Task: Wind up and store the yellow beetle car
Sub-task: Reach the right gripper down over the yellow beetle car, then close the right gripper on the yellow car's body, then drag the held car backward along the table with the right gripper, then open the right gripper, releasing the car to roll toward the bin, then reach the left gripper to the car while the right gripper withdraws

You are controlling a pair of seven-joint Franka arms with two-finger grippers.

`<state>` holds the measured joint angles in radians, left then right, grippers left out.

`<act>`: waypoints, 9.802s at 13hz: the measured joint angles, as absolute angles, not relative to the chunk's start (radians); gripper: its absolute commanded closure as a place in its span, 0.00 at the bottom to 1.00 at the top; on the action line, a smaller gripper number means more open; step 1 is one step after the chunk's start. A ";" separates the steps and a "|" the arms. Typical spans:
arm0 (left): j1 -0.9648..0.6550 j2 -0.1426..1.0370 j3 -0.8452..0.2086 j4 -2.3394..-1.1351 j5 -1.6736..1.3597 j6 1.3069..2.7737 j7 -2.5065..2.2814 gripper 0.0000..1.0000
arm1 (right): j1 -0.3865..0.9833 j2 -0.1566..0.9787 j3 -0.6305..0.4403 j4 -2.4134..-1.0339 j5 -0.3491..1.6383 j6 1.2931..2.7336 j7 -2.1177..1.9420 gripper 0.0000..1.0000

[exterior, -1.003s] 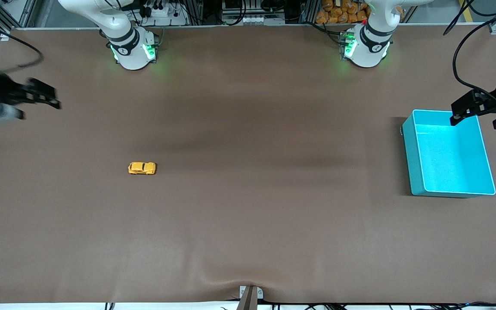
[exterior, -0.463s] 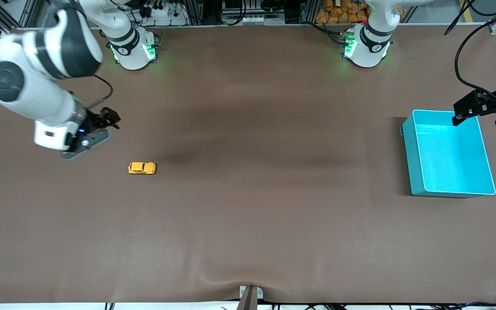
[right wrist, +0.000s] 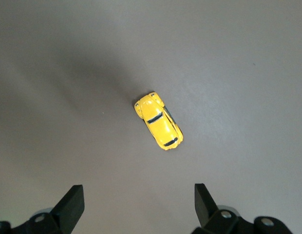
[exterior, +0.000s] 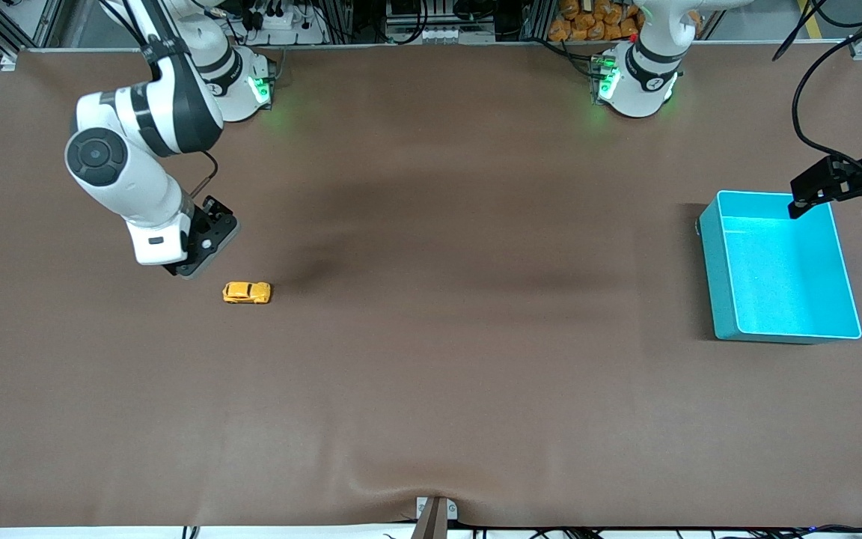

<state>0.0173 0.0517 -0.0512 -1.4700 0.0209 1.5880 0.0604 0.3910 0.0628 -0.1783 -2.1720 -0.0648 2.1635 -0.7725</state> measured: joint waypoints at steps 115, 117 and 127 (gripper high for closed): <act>0.023 0.060 -0.054 -1.538 0.021 1.540 0.016 0.00 | -0.045 0.485 -0.155 -1.870 0.166 2.189 -1.619 0.08; 0.022 0.063 -0.056 -1.572 0.021 1.540 -0.027 0.00 | -0.040 0.484 -0.150 -1.794 0.198 2.089 -1.528 0.07; 0.004 0.117 -0.064 -1.909 0.021 1.852 -0.354 0.00 | 0.060 0.379 -0.128 -1.418 0.250 1.712 -0.823 0.00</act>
<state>0.0041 0.1174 -0.0644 -1.9085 0.0209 1.8518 -0.3539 0.0597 0.3793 -0.1281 -1.4179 0.2501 1.7116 -0.8226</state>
